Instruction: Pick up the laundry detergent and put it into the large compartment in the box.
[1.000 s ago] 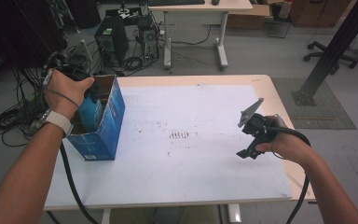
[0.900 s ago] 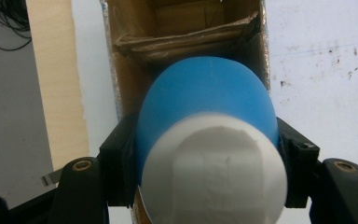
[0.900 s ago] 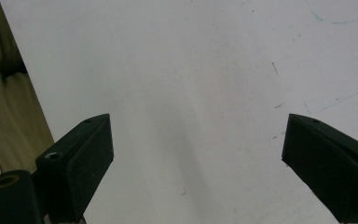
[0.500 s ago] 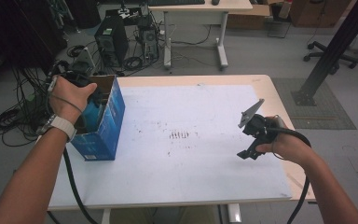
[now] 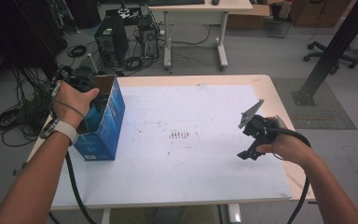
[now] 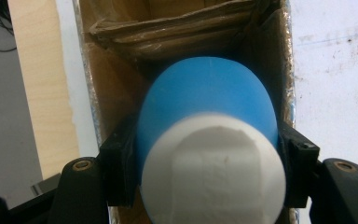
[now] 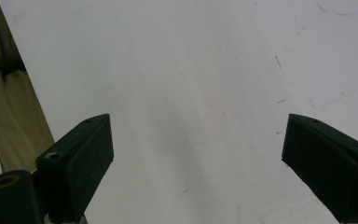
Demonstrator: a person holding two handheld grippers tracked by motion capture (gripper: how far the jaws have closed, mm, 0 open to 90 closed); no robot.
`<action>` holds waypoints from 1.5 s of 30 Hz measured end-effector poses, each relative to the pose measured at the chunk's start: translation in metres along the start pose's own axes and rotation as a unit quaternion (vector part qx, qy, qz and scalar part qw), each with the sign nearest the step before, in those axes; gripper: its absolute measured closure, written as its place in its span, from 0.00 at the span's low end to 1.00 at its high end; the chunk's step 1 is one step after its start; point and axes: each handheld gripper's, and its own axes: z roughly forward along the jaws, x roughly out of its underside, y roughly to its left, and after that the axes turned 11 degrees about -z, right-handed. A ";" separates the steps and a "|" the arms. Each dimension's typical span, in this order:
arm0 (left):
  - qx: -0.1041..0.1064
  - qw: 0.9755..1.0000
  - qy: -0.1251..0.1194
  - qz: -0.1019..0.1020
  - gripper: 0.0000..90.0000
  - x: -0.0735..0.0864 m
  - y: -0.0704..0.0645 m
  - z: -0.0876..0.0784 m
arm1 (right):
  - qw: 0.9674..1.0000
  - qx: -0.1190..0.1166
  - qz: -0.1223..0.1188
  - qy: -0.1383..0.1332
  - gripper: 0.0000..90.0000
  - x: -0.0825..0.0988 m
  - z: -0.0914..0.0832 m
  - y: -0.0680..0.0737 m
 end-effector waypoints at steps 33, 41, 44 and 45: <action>0.000 1.000 0.011 -0.001 0.41 0.008 0.004 0.026 | 1.000 -0.001 0.002 0.004 0.10 0.000 0.000 0.002; 0.002 1.000 0.012 -0.001 0.41 0.007 0.006 0.028 | 1.000 -0.003 0.002 0.004 0.10 -0.001 0.002 0.003; 0.003 1.000 0.012 -0.002 0.41 0.006 0.006 0.028 | 1.000 -0.003 0.002 0.004 0.10 0.000 0.002 0.003; 0.004 1.000 0.012 -0.002 0.41 0.006 0.006 0.029 | 1.000 -0.003 0.002 0.004 0.10 0.000 0.002 0.003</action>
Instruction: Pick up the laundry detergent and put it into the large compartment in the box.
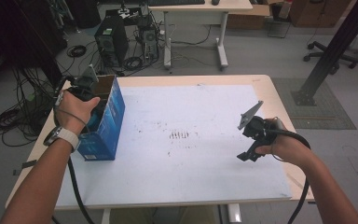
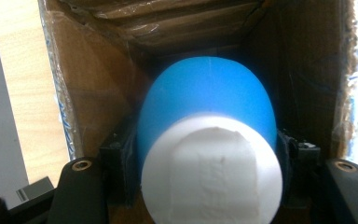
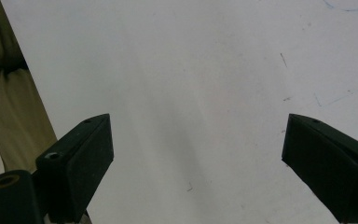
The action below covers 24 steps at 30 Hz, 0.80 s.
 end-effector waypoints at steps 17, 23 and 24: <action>0.005 1.000 0.003 0.004 0.40 -0.005 0.003 0.002 | 1.000 -0.002 0.002 0.001 0.10 -0.001 0.002 -0.002; 0.003 1.000 0.002 0.008 0.37 -0.006 0.003 0.003 | 1.000 -0.002 0.001 0.002 0.10 -0.002 0.002 -0.002; 0.002 1.000 0.005 0.009 0.36 -0.006 0.003 0.003 | 1.000 -0.002 0.001 0.002 0.10 -0.001 0.002 -0.002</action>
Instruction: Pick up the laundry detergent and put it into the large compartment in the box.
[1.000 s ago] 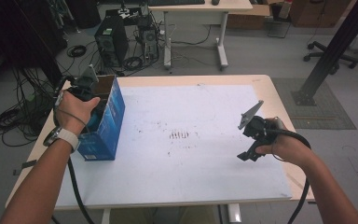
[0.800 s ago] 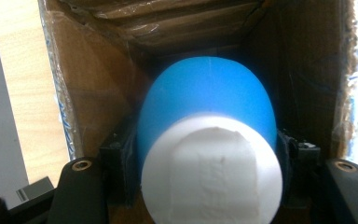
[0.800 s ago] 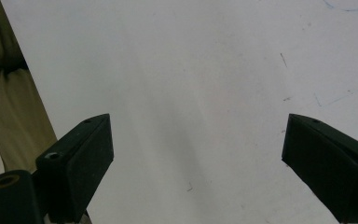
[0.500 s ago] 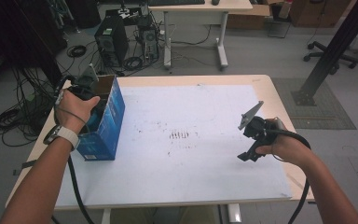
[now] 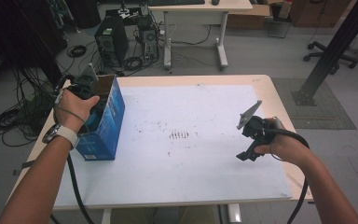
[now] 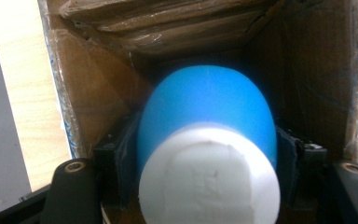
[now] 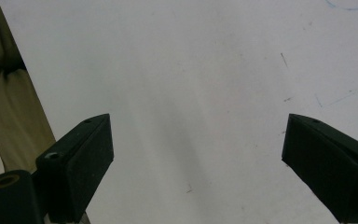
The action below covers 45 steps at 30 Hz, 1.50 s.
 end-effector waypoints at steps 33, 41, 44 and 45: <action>-0.016 0.999 -0.015 0.029 0.25 0.001 -0.002 -0.005 | 1.000 0.002 -0.002 -0.002 0.10 0.001 -0.003 0.004; -0.010 0.999 -0.019 0.030 0.23 0.003 -0.002 -0.007 | 1.000 0.005 -0.004 -0.004 0.10 0.000 -0.004 0.005; -0.010 0.999 -0.019 0.032 0.22 0.003 -0.002 -0.008 | 1.000 0.005 -0.003 -0.004 0.10 0.001 -0.005 0.006; -0.011 0.999 -0.020 0.032 0.22 0.003 -0.002 -0.008 | 1.000 0.006 -0.001 -0.005 0.10 0.001 -0.005 0.006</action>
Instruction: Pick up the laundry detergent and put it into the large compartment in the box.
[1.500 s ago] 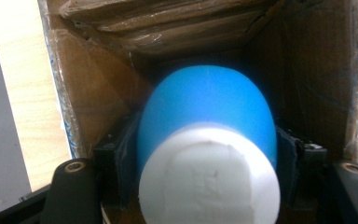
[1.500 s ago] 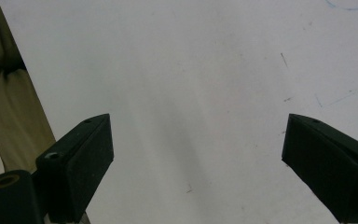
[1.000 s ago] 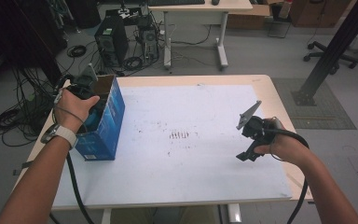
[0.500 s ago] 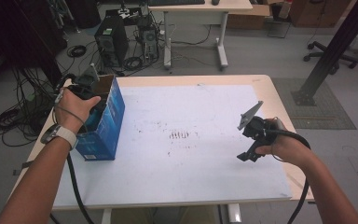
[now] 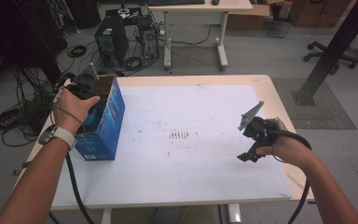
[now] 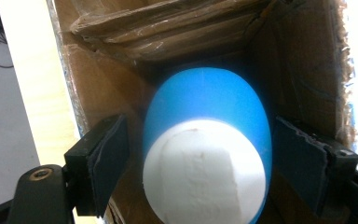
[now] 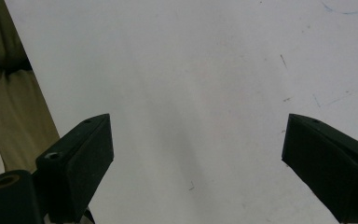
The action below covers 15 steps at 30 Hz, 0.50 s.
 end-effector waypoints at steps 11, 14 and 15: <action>-0.003 1.000 -0.008 0.009 0.22 0.001 -0.002 -0.004 | 1.000 0.002 0.001 -0.001 0.10 0.001 -0.001 0.001; -0.001 1.000 -0.010 0.010 0.22 0.002 -0.001 -0.006 | 1.000 0.002 0.001 -0.002 0.10 0.001 -0.001 0.002; -0.001 1.000 -0.010 0.009 0.22 0.002 -0.001 -0.006 | 1.000 0.003 0.001 -0.002 0.10 0.001 -0.001 0.002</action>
